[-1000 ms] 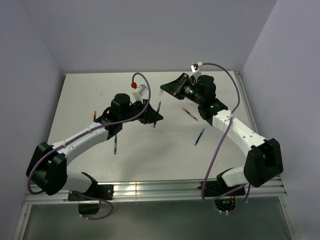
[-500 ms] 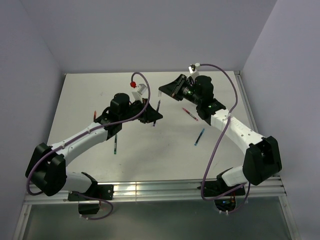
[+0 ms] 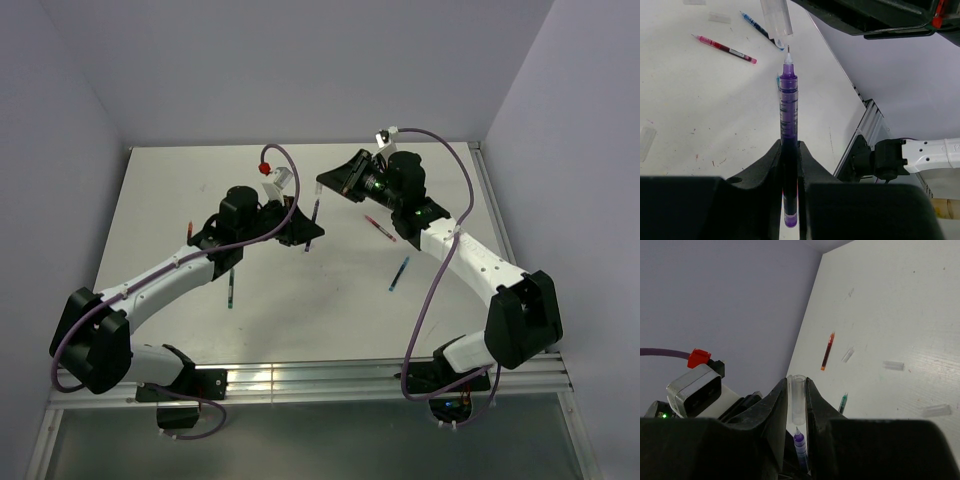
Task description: Insert the pens into the pen caps
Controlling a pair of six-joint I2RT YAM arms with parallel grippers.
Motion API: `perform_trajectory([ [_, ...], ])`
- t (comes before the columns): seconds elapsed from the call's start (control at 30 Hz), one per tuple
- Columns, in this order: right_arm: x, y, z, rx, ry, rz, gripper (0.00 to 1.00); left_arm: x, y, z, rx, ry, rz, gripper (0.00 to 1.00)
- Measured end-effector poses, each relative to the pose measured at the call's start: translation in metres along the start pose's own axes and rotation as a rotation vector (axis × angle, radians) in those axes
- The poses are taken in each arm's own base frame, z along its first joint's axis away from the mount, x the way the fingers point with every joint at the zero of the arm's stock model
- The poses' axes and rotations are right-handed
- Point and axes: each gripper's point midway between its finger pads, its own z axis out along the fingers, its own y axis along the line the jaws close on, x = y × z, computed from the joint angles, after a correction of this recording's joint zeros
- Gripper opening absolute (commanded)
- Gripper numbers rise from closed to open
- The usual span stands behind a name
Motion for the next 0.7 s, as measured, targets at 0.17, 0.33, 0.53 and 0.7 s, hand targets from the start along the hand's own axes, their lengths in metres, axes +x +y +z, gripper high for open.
perform_trajectory([
  [0.17, 0.0006, 0.0003, 0.0001, -0.001, 0.001, -0.003, 0.00, -0.0006, 0.0018, 0.0002, -0.009, -0.004, 0.004, 0.00],
  [0.33, 0.0011, 0.0004, 0.0002, -0.001, 0.002, -0.004, 0.00, -0.0007, 0.0031, 0.0001, -0.015, -0.005, 0.005, 0.00],
  [0.53, 0.0041, 0.0022, 0.0007, -0.005, 0.009, -0.008, 0.00, -0.0011, 0.0038, -0.0001, -0.017, -0.006, 0.004, 0.00],
  [0.7, 0.0061, 0.0033, 0.0011, -0.008, 0.014, -0.012, 0.00, -0.0020, 0.0050, -0.0004, -0.020, -0.009, 0.003, 0.00],
])
